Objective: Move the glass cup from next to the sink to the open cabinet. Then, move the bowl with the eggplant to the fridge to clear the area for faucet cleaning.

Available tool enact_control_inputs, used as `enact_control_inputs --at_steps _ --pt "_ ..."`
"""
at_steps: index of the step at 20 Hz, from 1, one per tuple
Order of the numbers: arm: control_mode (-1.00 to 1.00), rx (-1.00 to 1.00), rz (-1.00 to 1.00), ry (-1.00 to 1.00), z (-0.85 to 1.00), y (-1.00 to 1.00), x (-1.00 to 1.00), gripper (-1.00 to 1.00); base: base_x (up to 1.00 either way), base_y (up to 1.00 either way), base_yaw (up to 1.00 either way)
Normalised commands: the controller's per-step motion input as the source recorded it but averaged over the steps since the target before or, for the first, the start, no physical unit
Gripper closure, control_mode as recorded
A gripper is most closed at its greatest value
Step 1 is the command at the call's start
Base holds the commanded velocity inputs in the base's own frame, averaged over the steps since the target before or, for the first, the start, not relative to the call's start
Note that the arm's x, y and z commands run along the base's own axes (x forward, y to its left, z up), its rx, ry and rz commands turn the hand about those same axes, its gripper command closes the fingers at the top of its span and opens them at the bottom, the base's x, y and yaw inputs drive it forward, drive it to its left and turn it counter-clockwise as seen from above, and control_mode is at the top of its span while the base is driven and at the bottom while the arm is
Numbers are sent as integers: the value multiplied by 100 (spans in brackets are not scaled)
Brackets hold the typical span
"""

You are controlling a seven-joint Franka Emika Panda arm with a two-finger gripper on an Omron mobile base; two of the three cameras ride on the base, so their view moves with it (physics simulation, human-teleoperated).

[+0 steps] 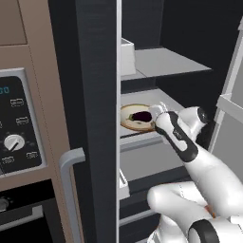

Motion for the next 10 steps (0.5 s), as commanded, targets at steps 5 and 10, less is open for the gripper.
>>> enact_control_inputs --at_steps 5,10 --pt "-100 0 0 3 -1 -3 74 100 0 0 0" --pt "-100 0 0 7 -2 -10 73 100 0 0 0"
